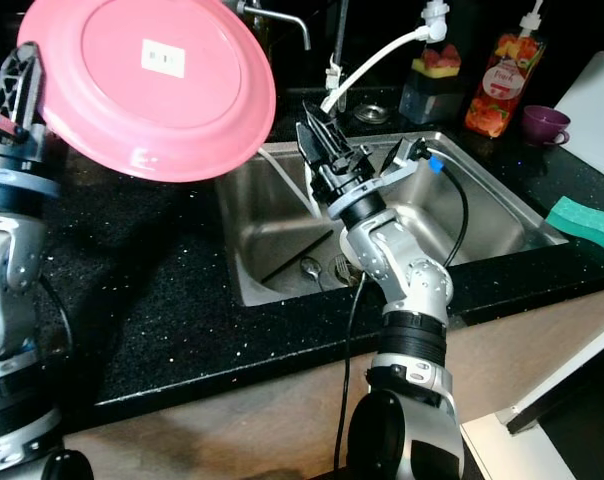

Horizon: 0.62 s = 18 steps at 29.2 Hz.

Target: Kitchen organization

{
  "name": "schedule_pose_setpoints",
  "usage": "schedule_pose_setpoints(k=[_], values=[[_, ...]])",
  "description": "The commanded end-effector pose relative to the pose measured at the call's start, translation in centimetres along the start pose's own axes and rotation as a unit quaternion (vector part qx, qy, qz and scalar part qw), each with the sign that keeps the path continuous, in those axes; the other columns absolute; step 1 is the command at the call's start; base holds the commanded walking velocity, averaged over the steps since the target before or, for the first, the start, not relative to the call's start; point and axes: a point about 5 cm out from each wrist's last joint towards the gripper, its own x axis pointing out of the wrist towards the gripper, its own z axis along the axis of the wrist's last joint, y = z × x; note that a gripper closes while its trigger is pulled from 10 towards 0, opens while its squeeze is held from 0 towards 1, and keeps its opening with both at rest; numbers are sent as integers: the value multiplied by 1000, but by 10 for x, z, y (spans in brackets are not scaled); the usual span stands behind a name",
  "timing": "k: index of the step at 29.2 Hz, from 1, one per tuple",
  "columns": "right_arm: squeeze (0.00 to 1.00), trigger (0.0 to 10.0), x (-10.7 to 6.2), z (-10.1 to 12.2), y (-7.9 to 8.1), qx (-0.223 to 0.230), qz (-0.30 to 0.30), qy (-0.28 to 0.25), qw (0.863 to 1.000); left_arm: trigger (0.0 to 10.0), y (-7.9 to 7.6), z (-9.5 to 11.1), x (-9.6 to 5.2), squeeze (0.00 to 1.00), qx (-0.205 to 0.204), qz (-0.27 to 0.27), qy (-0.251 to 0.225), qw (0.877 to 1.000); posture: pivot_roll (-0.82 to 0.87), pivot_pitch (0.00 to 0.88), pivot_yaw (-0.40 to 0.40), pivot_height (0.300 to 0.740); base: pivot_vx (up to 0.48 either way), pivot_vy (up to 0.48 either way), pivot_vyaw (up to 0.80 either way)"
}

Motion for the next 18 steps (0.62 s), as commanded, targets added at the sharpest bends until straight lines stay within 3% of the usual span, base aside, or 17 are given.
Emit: schedule_pose_setpoints(k=[1,7,18], values=[[0,10000,-3,-2,4,-4,12,7,1000,0,3,-3,0,0,-13,6,5,1000,7,75,-33,740,0,0,0],[0,10000,-6,-14,5,-23,10,33,999,0,10,-9,0,0,-22,24,18,999,10,85,-12,740,0,0,0],[0,10000,-18,-18,1,-54,-14,33,998,0,10,-14,5,0,-45,27,32,998,16,124,38,740,0,0,0]])
